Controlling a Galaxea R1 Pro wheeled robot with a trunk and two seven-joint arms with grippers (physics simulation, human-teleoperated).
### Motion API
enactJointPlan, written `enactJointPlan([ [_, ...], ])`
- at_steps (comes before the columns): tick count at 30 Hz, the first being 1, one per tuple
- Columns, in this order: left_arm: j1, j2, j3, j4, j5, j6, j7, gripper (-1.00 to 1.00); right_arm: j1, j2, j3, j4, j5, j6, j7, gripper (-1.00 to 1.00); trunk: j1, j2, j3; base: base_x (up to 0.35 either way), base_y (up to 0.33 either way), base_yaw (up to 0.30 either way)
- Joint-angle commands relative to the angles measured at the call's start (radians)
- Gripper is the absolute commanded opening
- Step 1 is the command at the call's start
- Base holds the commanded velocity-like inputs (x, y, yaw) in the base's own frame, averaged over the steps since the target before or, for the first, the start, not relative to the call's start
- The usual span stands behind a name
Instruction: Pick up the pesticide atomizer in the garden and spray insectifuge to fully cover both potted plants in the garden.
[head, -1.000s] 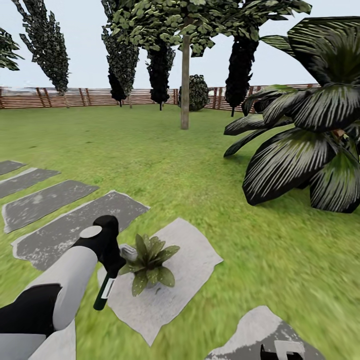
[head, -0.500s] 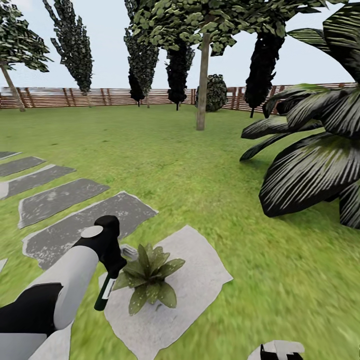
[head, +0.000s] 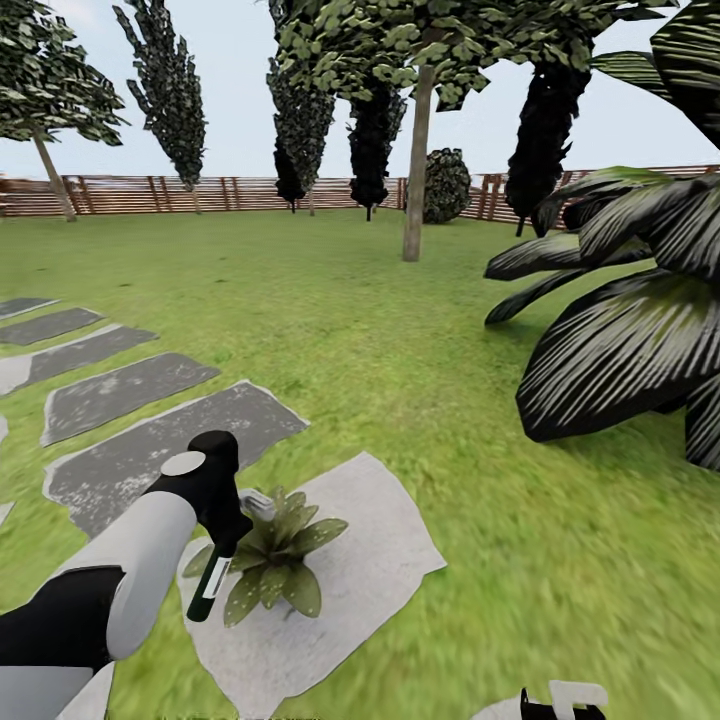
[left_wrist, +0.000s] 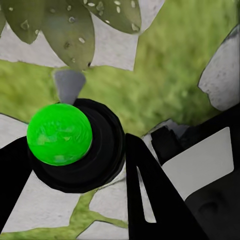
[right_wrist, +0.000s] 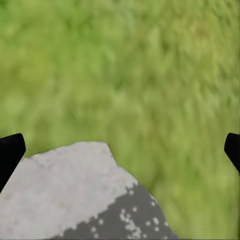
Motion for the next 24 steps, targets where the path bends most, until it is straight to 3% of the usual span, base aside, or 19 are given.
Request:
enactJointPlan([
  [1,-0.001,-0.001,0.006,0.000,-0.010,0.011,-0.008,-1.00,0.000,0.000,-0.008,0.001,0.011,-0.002,-0.002,1.00,0.000,0.000,-0.001,-0.005,-0.307,0.274],
  [19,0.019,-0.003,0.004,0.000,-0.012,0.011,-0.008,-1.00,0.000,0.002,-0.008,0.001,0.011,-0.002,-0.002,1.00,0.000,0.000,-0.001,-0.051,-0.308,0.277],
  [24,0.021,-0.002,0.006,0.001,-0.012,0.011,-0.008,-1.00,0.000,0.000,-0.008,-0.001,0.011,-0.002,-0.002,1.00,0.000,0.000,-0.001,-0.010,-0.309,0.087],
])
